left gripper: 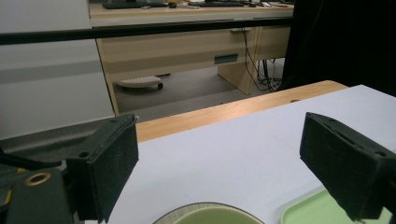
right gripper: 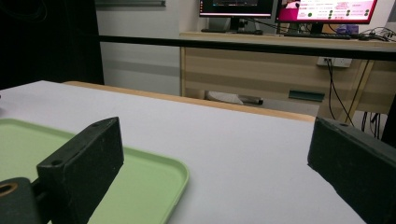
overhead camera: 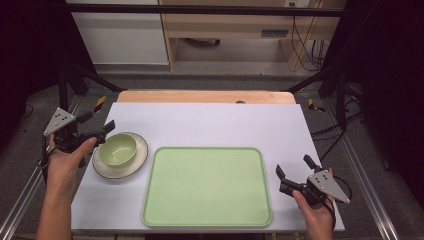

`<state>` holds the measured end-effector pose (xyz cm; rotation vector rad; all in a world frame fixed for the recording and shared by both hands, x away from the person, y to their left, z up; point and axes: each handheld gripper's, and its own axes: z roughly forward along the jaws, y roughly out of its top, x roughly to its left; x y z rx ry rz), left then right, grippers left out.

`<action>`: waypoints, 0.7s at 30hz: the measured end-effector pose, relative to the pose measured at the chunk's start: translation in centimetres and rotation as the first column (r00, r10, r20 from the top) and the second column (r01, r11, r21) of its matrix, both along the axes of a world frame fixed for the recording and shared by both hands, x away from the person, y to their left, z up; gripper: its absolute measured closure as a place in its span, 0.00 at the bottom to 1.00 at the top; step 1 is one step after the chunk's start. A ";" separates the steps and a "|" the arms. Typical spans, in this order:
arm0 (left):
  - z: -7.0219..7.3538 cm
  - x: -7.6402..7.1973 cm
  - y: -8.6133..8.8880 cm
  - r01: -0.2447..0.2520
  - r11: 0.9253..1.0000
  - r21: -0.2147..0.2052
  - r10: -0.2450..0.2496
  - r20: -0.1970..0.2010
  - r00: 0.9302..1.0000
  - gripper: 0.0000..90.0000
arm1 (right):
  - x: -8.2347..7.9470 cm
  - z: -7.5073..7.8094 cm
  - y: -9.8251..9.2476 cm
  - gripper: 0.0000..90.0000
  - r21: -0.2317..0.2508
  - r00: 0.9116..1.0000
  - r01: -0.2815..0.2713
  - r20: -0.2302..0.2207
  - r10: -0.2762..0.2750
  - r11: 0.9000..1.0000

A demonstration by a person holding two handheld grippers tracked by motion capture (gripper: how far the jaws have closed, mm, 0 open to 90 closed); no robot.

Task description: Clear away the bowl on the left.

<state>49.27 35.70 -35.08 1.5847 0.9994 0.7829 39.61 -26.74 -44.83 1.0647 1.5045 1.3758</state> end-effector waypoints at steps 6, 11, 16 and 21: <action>-2.1 0.6 0.4 -0.030 0.999 0.038 0.033 -0.064 0.997 0.15 | 0.1 -0.1 0.3 0.04 -0.006 1.000 -0.010 -0.007 0.010 1.000; -3.2 1.0 0.5 -0.044 0.997 0.056 0.049 -0.089 0.995 0.17 | 0.1 -0.1 0.5 0.04 -0.014 1.000 -0.012 -0.005 0.012 1.000; -4.0 1.3 0.6 -0.053 0.997 0.055 0.060 -0.121 0.991 0.18 | 0.1 -0.1 0.3 0.04 -0.010 1.000 -0.006 -0.011 0.006 1.000; -5.1 1.7 0.9 -0.061 0.996 0.059 0.071 -0.189 0.979 0.19 | 0.1 -0.1 0.3 0.05 -0.008 1.000 -0.012 -0.011 0.012 1.000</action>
